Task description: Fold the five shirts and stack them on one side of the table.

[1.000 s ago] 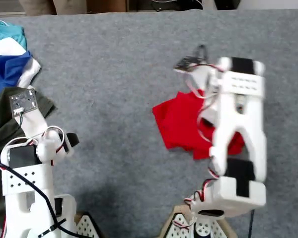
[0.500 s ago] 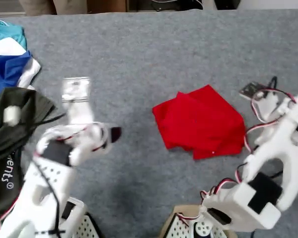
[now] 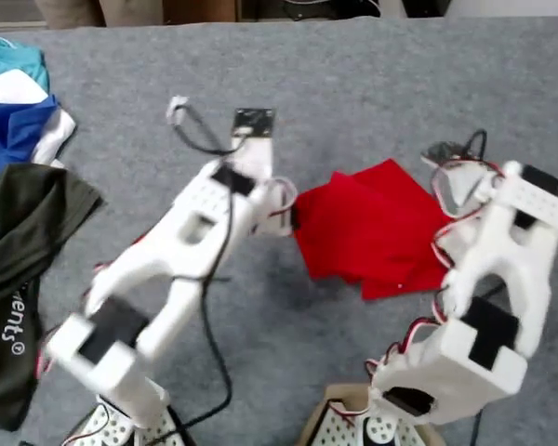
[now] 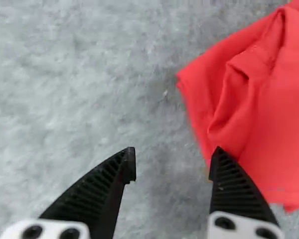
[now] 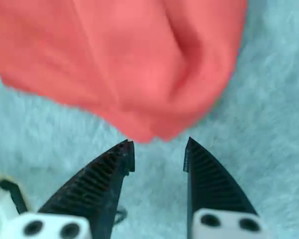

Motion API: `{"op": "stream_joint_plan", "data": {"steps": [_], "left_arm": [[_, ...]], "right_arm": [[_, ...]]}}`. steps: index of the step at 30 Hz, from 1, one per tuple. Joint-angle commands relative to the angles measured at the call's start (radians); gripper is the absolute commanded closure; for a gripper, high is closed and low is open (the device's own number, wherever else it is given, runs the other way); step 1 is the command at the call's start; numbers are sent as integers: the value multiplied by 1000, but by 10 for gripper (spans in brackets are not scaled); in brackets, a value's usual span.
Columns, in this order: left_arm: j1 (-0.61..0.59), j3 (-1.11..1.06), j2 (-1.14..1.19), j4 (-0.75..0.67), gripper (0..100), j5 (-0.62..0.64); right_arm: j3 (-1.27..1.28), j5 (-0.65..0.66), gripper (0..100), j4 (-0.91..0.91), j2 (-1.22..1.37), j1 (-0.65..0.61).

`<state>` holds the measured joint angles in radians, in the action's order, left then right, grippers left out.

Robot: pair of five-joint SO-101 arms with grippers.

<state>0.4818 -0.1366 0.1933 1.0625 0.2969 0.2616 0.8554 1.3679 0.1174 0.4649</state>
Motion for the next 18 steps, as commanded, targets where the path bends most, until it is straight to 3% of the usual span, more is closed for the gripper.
{"op": "stream_joint_plan", "data": {"steps": [1,5,8,10,14,18], "left_arm": [[49,269,142,91,753,17],[100,425,275,160,753,17],[117,503,352,195,758,15],[117,545,394,206,799,15],[112,612,438,206,967,9],[110,658,440,218,984,15]], "right_arm": [[2,-71,818,-48,1,-70],[-2,-110,827,-84,68,-99],[-7,-135,914,-121,150,-94],[-10,-138,969,-141,197,-91],[-58,-141,964,-100,236,-88],[-151,-161,965,-23,234,-88]]}}
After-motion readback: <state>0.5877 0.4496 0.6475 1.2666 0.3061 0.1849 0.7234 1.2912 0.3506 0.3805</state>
